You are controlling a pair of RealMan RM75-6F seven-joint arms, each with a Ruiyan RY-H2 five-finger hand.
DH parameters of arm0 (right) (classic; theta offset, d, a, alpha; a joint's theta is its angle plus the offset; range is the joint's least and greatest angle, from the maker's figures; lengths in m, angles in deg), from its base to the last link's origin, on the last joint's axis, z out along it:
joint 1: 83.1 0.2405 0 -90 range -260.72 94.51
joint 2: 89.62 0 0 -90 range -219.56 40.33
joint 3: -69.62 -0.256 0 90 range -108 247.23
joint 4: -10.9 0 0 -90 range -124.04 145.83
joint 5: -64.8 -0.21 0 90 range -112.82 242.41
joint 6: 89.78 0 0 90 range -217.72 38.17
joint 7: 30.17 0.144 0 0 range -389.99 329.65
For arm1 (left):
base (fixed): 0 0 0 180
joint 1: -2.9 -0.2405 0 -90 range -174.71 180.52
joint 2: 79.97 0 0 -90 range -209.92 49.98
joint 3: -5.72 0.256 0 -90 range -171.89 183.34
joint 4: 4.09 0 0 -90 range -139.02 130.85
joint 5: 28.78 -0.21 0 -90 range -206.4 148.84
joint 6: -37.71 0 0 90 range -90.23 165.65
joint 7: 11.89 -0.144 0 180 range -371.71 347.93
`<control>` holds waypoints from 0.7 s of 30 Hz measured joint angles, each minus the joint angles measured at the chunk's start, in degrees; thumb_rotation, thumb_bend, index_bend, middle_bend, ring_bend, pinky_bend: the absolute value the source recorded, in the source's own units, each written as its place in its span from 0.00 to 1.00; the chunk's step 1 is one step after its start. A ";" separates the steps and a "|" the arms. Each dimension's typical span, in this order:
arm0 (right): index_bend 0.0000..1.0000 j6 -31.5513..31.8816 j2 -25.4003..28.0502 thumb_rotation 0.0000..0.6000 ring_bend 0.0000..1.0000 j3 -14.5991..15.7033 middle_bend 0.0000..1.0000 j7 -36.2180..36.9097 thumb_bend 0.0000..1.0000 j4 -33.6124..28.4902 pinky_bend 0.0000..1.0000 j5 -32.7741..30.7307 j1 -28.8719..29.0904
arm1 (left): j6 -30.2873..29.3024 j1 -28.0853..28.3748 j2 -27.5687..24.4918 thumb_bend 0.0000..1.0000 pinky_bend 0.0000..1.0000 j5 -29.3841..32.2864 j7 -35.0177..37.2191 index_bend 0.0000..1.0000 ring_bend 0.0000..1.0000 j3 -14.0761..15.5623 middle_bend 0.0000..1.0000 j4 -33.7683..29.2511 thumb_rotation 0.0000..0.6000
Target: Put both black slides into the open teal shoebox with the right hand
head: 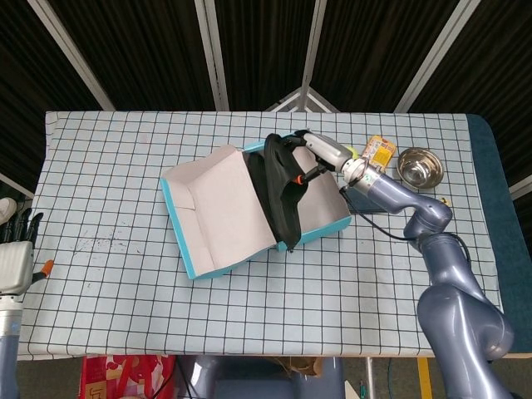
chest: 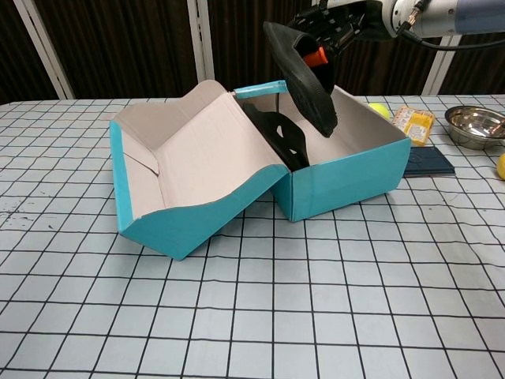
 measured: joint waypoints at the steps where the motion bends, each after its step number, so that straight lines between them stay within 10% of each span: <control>1: 0.43 -0.27 -0.59 1.00 0.28 0.28 0.45 0.30 0.36 0.69 0.00 -0.17 0.12 | 0.09 0.01 0.07 0.36 0.10 0.19 -0.10 0.08 0.00 -0.05 0.00 0.20 1.00; 21: 0.44 -8.13 -6.28 1.00 0.28 -1.18 0.45 -7.25 0.36 5.81 0.00 -7.80 -0.89 | 1.85 0.63 1.09 0.36 0.10 1.39 -0.60 0.08 0.00 -0.11 0.00 2.38 1.00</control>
